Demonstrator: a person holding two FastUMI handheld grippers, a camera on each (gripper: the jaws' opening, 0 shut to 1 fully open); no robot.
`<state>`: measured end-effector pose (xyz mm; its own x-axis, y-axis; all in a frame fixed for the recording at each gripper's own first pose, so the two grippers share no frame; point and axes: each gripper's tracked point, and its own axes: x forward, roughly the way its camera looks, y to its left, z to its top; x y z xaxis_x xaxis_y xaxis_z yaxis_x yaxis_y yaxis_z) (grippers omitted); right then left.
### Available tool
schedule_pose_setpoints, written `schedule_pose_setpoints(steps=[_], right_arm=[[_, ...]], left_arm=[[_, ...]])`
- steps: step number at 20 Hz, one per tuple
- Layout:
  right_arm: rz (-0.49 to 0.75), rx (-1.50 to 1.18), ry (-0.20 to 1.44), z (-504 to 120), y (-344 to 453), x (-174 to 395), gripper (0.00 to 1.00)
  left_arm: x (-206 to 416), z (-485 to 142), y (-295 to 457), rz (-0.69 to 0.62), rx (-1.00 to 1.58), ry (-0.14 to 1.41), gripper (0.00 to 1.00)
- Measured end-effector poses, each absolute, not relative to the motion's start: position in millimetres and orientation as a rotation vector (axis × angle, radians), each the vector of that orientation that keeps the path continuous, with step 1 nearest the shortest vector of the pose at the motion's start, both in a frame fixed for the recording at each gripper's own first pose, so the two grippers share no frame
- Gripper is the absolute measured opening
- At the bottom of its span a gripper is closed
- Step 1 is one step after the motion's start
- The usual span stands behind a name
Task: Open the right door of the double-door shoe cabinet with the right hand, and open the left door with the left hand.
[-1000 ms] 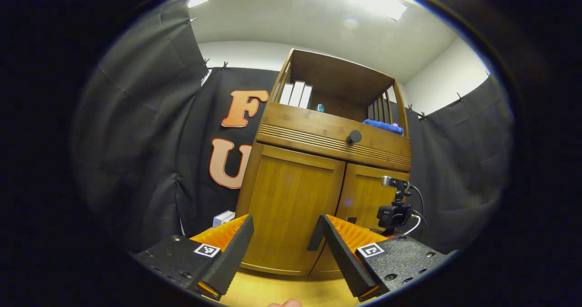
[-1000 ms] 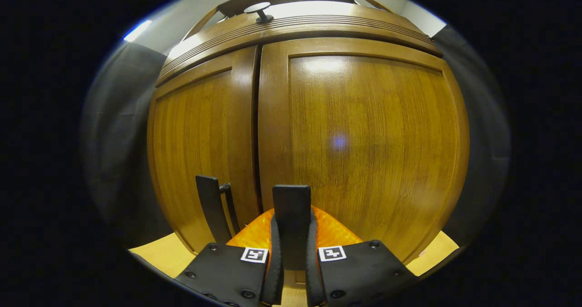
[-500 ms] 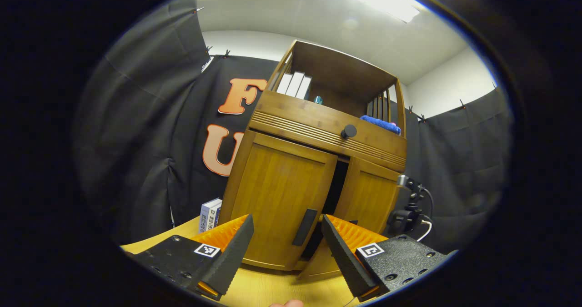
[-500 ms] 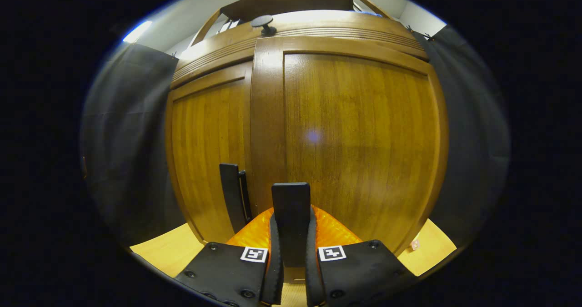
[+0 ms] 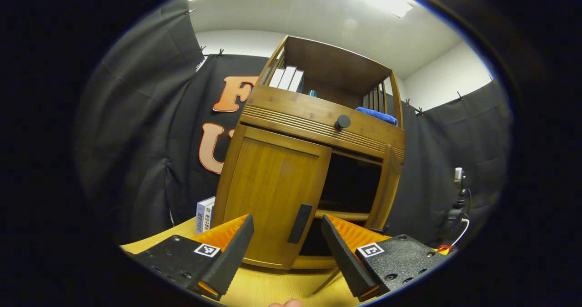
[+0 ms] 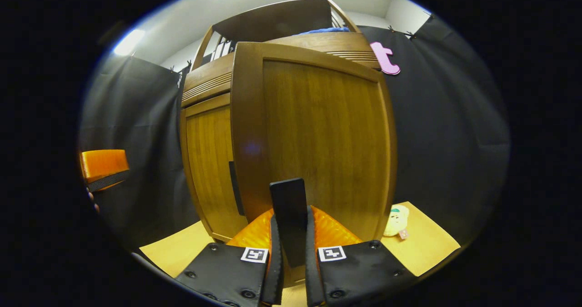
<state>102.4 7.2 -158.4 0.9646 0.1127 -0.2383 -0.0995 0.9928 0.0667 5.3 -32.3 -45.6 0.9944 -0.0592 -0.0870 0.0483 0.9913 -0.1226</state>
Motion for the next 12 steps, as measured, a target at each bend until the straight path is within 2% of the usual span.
schedule_pose_setpoints(steps=[2, 3, 4, 5, 6, 7, 8, 10, 11, 12], right_arm=[[0.079, 0.054, 0.236, -154.0, -8.3, 88.4, 0.23], [0.061, 0.050, 0.237, -153.0, -17.1, 81.5, 0.23], [0.044, 0.046, 0.236, -150.1, -26.3, 75.4, 0.27], [0.031, 0.040, 0.235, -147.5, -34.6, 71.0, 0.27], [0.028, 0.026, 0.231, -144.2, -40.3, 64.0, 0.22], [0.020, 0.018, 0.230, -143.6, -50.6, 57.6, 0.26], [0.010, 0.008, 0.229, -142.4, -59.2, 53.6, 0.26], [-0.014, -0.007, 0.229, -141.1, -69.2, 45.6, 0.26], [-0.028, -0.009, 0.226, -140.4, -74.0, 43.3, 0.22], [-0.041, -0.008, 0.222, -139.8, -80.7, 40.0, 0.25]], left_arm=[[8.0, -48.7, -40.3, -0.068, -0.115, 0.101, 0.94], [8.6, -49.1, -42.7, -0.071, -0.113, 0.103, 0.95], [7.9, -48.8, -45.6, -0.075, -0.113, 0.101, 0.91], [7.2, -47.6, -49.8, -0.084, -0.113, 0.098, 0.94], [7.1, -47.3, -54.5, -0.093, -0.113, 0.093, 0.94], [8.0, -46.7, -58.7, -0.100, -0.110, 0.090, 0.94], [9.0, -47.6, -62.0, -0.104, -0.109, 0.092, 0.98], [10.1, -51.2, -70.3, -0.118, -0.121, 0.096, 0.94], [10.1, -52.6, -74.5, -0.126, -0.129, 0.102, 0.94], [10.6, -54.9, -76.7, -0.132, -0.132, 0.107, 0.92]])
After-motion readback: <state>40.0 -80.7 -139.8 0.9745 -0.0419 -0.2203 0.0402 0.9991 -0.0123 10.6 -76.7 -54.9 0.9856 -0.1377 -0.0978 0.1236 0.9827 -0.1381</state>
